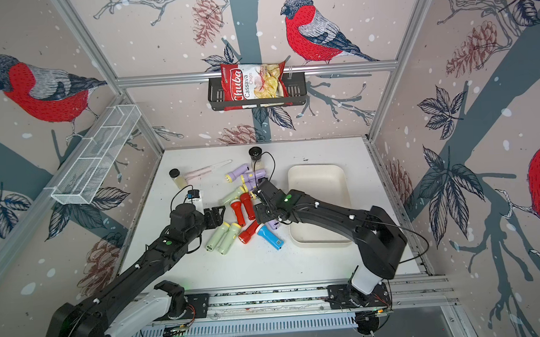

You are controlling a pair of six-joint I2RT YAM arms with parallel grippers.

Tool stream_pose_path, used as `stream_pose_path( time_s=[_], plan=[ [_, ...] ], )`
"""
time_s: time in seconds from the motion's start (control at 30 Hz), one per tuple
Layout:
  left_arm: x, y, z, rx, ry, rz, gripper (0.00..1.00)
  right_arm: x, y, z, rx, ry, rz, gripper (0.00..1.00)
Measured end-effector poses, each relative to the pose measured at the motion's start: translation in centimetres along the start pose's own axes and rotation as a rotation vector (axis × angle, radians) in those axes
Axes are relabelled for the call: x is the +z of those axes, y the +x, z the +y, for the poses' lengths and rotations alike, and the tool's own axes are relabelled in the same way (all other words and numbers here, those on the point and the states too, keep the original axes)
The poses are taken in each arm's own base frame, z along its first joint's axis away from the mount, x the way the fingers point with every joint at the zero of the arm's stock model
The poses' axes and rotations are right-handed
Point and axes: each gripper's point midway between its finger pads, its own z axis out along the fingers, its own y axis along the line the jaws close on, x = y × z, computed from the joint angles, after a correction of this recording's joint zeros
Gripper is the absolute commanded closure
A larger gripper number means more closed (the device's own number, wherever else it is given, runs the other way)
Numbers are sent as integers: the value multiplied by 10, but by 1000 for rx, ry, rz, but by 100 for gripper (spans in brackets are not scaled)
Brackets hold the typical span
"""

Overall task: Put the flashlights into the storage boxes
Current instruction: Pick up the flashlight from the center of the board.

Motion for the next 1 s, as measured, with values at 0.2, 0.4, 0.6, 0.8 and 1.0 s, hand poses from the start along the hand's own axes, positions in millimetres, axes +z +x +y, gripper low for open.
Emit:
stream_pose_path(
  time_s=[0.2, 0.4, 0.6, 0.8, 1.0],
  plan=[
    [0, 4, 5, -30, -13, -1, 26, 23, 7, -20, 50, 9, 74, 41],
    [4, 8, 10, -37, -32, 9, 26, 39, 19, -22, 35, 2, 133, 44],
    [7, 9, 11, -40, -36, 12, 26, 54, 29, -35, 43, 39, 181, 45],
    [8, 8, 12, -39, -39, 10, 26, 59, 32, -38, 25, 63, 193, 44],
    [10, 9, 12, -39, -44, 18, 26, 70, 40, -43, 13, 86, 226, 51]
  ],
)
